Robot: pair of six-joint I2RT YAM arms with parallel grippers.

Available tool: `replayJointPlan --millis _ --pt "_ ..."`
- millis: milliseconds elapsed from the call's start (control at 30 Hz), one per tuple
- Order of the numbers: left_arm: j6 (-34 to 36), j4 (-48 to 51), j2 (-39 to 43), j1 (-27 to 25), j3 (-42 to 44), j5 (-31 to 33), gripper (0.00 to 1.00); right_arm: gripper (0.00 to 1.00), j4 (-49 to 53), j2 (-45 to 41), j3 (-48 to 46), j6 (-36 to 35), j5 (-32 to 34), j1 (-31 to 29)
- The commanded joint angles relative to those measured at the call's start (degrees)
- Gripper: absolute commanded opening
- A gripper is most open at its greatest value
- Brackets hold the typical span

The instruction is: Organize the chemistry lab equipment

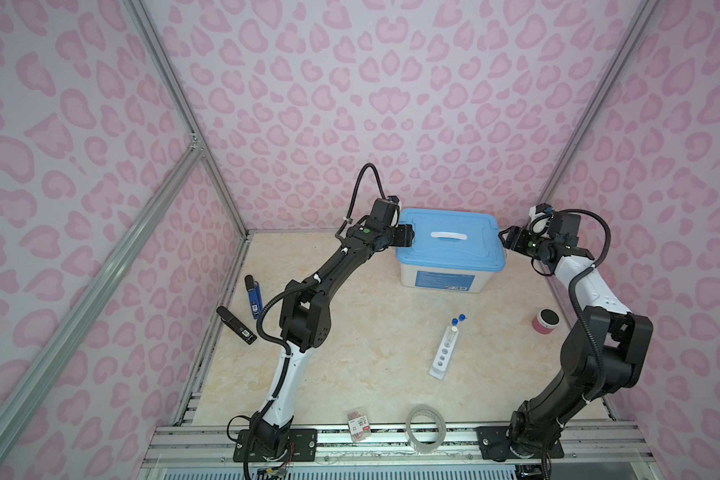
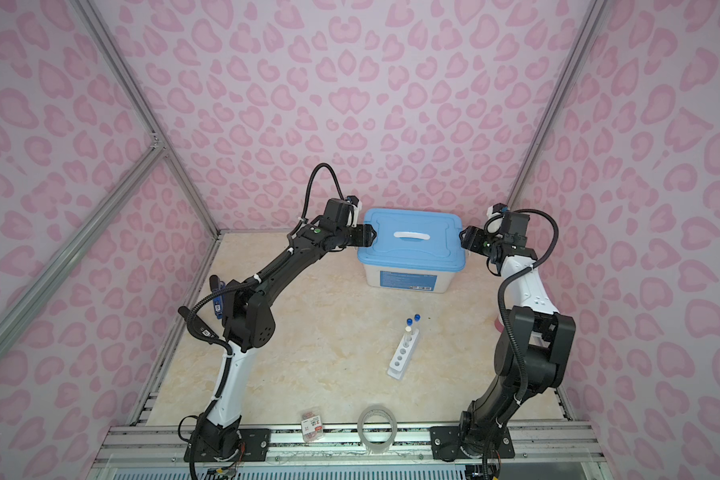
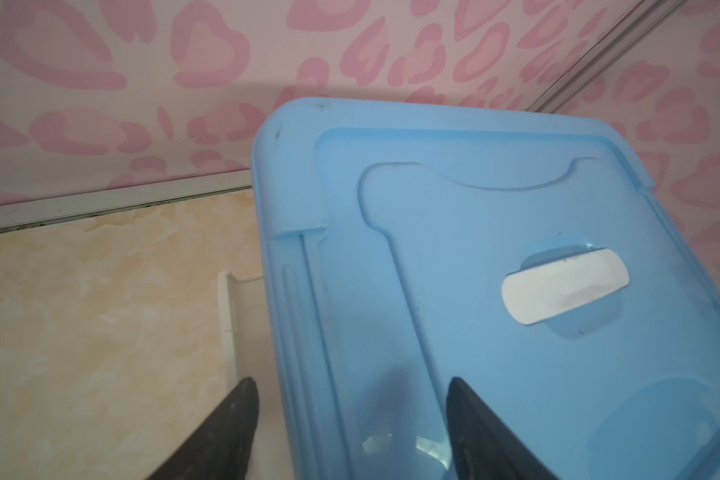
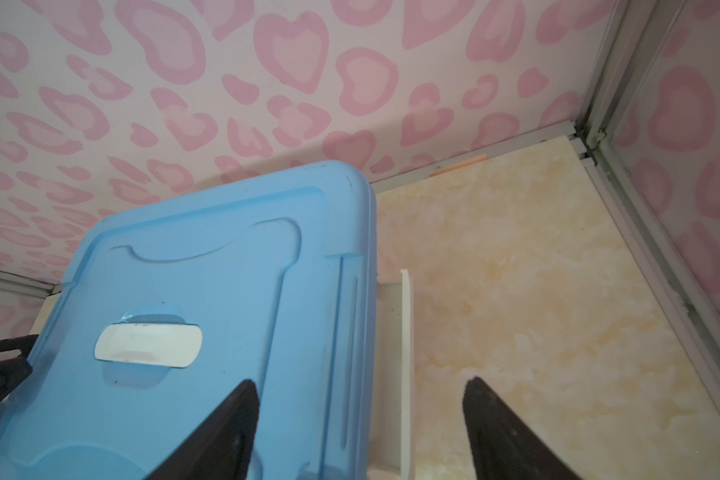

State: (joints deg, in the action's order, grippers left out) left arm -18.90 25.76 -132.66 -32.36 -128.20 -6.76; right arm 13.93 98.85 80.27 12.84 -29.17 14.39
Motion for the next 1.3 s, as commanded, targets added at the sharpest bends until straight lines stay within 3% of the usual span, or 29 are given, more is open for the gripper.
replayJointPlan --millis 0,433,1267 --pt "2.47 -1.14 8.67 -1.02 0.99 1.68 0.74 0.79 -4.6 -0.96 -3.36 1.92 -3.24 0.45" --pt "2.87 -4.1 7.01 -4.89 0.72 -0.51 0.74 0.81 -6.69 -0.68 -6.09 3.2 -5.29 0.64" --pt "0.18 -5.47 -0.35 -5.7 -1.59 -4.31 0.73 0.79 -9.27 2.84 -5.8 4.35 -7.72 0.99"
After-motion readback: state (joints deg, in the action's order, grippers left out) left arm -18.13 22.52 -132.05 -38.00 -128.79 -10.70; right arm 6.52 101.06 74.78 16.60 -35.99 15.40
